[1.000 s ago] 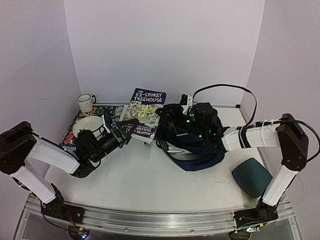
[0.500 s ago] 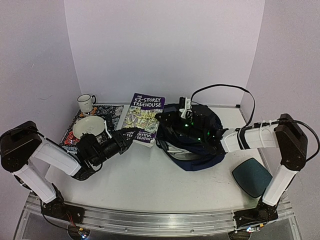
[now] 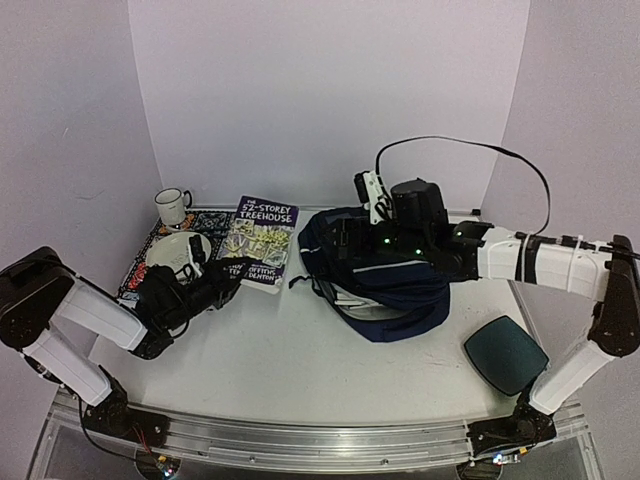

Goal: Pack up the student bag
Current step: Pick up the largest pocket of the bag from the student bag.

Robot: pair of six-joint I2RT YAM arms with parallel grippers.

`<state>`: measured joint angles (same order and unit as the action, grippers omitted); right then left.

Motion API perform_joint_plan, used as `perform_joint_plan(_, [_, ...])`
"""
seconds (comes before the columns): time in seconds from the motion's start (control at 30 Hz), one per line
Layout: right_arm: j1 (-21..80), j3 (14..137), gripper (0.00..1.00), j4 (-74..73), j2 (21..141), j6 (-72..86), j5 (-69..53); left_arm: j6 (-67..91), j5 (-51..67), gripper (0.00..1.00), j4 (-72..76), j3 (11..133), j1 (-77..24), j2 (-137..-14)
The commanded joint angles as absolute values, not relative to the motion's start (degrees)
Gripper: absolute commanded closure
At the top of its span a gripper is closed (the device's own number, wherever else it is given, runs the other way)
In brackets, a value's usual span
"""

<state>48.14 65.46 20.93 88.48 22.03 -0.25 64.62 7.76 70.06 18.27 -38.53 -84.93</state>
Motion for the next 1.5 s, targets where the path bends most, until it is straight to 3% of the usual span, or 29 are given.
perform_joint_plan(0.0, [47.9, 68.2, 0.02, 2.5, 85.8, 4.8, 5.0, 64.0, 14.2, 1.00, 73.8, 20.9, -36.5, -81.3])
perform_joint_plan(0.3, [47.9, 74.1, 0.08, -21.9, 89.7, -5.0, 3.9, 62.8, 22.2, 1.00, 63.6, 23.6, -33.8, -80.3])
perform_joint_plan(0.53, [48.0, 73.3, 0.19, -26.4, 94.3, -9.3, 8.2, 60.2, 26.5, 1.00, 56.5, 25.3, -33.7, -78.6])
perform_joint_plan(0.87, [49.2, 76.0, 0.24, -27.2, 101.9, -17.3, 20.0, 57.9, 28.7, 1.00, 49.5, 25.9, -33.6, -76.5])
perform_joint_plan(0.97, [49.5, 76.6, 0.31, -27.2, 103.6, -18.4, 23.2, 57.9, 29.6, 1.00, 48.9, 25.8, -33.6, -76.1])
perform_joint_plan(1.3, [52.3, 80.6, 1.00, -25.4, 102.6, -19.8, 30.4, 57.5, 33.0, 1.00, 42.7, 26.0, -33.6, -73.3])
perform_joint_plan(1.47, [53.2, 84.5, 1.00, -23.2, 102.3, -19.5, 35.7, 59.1, 36.5, 1.00, 41.0, 25.4, -33.7, -71.4])
